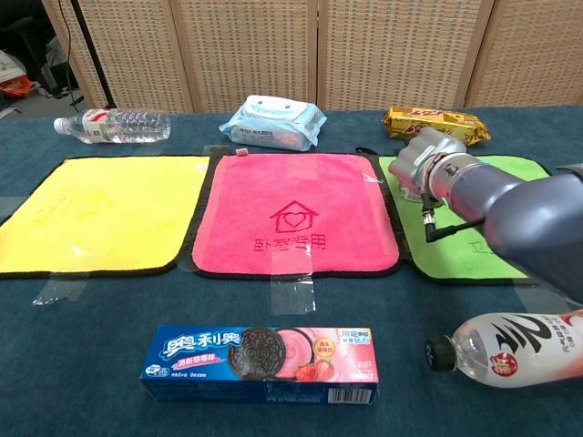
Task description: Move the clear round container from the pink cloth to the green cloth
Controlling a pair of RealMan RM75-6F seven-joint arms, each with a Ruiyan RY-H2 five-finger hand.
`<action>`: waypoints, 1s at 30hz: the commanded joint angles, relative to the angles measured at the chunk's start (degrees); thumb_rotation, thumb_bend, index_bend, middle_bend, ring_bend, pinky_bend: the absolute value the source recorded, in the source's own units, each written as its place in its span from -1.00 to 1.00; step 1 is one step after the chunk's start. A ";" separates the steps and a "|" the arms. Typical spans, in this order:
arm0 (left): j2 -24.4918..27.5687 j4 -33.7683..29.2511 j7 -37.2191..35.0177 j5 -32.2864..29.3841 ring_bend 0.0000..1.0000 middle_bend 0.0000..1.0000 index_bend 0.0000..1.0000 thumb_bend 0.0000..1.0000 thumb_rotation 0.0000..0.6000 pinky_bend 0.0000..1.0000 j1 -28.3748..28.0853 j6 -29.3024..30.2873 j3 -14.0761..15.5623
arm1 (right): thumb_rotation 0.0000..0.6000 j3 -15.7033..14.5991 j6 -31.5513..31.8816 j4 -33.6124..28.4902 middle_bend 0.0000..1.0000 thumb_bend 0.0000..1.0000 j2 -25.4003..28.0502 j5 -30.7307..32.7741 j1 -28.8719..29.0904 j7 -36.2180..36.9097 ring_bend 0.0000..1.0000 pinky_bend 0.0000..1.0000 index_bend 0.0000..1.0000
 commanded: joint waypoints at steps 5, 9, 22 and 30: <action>-0.04 -0.04 0.15 -0.12 -1.00 -1.00 -1.00 -0.11 1.00 -0.91 0.02 0.00 -0.03 | 1.00 0.13 0.40 0.19 -0.86 0.53 0.62 0.74 -0.51 -0.22 -1.00 -0.73 -0.67; -0.07 -0.08 0.24 -0.07 -1.00 -1.00 -1.00 -0.11 1.00 -0.91 0.00 -0.02 0.01 | 1.00 0.03 0.56 0.37 -0.86 0.52 1.04 1.15 -0.97 -0.37 -1.00 -0.73 -0.67; 0.02 -0.26 0.23 -0.01 -1.00 -1.00 -1.00 -0.11 1.00 -0.91 0.09 0.29 -0.04 | 1.00 -0.07 1.32 -0.35 -0.86 0.52 2.16 2.16 -2.20 -0.74 -1.00 -0.73 -0.67; 0.14 -0.36 0.09 -0.01 -1.00 -1.00 -1.00 -0.10 1.00 -0.91 0.11 0.28 -0.02 | 1.00 -0.35 1.81 -0.83 -0.86 0.52 2.71 3.04 -3.15 -1.16 -1.00 -0.73 -0.67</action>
